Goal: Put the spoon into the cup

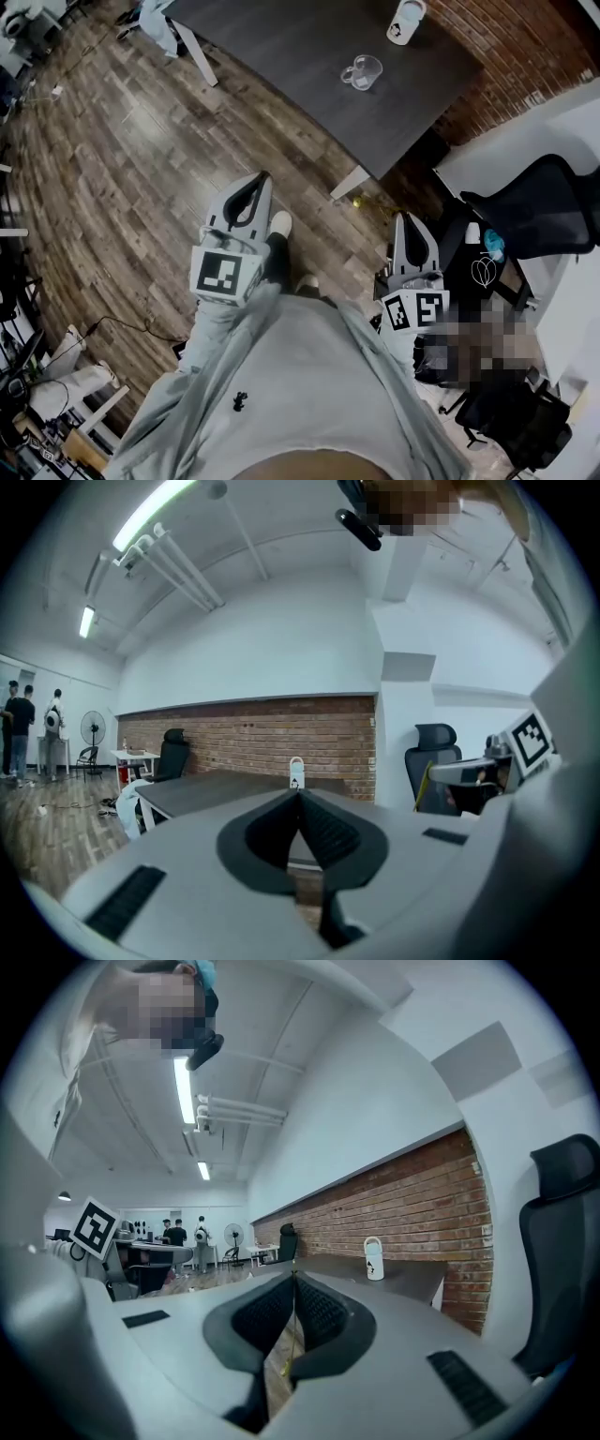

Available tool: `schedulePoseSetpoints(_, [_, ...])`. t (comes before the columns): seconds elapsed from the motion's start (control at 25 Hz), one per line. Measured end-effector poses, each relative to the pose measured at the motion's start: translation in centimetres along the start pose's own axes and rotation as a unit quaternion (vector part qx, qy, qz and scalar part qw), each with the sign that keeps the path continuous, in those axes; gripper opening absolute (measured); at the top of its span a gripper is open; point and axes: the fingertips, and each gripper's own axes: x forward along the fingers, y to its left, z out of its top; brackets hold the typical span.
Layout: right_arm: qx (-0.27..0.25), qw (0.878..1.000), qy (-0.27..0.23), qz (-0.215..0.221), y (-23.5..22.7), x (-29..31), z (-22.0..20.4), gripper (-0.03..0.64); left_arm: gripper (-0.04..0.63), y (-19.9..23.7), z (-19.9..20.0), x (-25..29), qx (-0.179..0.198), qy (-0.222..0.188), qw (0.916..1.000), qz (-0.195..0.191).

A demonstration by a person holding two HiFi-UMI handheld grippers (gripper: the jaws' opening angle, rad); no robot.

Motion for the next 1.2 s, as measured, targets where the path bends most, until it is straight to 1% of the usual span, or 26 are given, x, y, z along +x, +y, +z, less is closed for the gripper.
schedulePoseSetpoints(0.12, [-0.002, 1.0, -0.006, -0.004, -0.9, 4.4, 1.1, 0.02, 0.02, 2.4, 0.6, 3.9, 0.001, -0.001, 1.0, -0.008])
schedulePoseSetpoints(0.24, [-0.004, 1.0, -0.014, -0.013, -1.6, 8.4, 2.0, 0.02, 0.02, 4.5, 2.2, 7.7, 0.0, -0.01, 0.9998, -0.02])
schedulePoseSetpoints(0.32, [-0.004, 1.0, -0.017, -0.019, -1.6, 10.7, 2.4, 0.02, 0.02, 6.1, 2.8, 9.4, -0.002, -0.013, 0.9996, -0.026])
schedulePoseSetpoints(0.48, [-0.006, 0.999, -0.016, -0.035, -2.1, 14.3, 2.8, 0.02, 0.02, 9.3, 2.9, 12.3, 0.0, -0.01, 0.9994, -0.033])
schedulePoseSetpoints(0.6, [-0.005, 0.999, -0.013, -0.051, -2.6, 16.0, 2.7, 0.02, 0.02, 10.8, 3.0, 14.0, -0.005, -0.006, 0.999, -0.043])
schedulePoseSetpoints(0.76, [-0.004, 0.997, -0.013, -0.071, -2.8, 17.9, 2.7, 0.02, 0.02, 12.7, 2.4, 15.6, 0.0, -0.006, 0.9984, -0.056])
schedulePoseSetpoints(0.88, [-0.003, 0.997, -0.011, -0.082, -3.0, 19.0, 2.5, 0.02, 0.02, 13.3, 1.8, 16.4, -0.006, 0.006, 0.9978, -0.066])
schedulePoseSetpoints(1.08, [0.001, 0.996, 0.007, -0.089, -3.6, 20.7, 1.5, 0.02, 0.02, 13.9, 0.2, 18.2, -0.015, 0.027, 0.9967, -0.075])
schedulePoseSetpoints(1.2, [0.002, 0.996, 0.011, -0.093, -4.9, 22.0, 1.4, 0.02, 0.02, 14.3, 0.1, 20.0, -0.019, 0.03, 0.9966, -0.075])
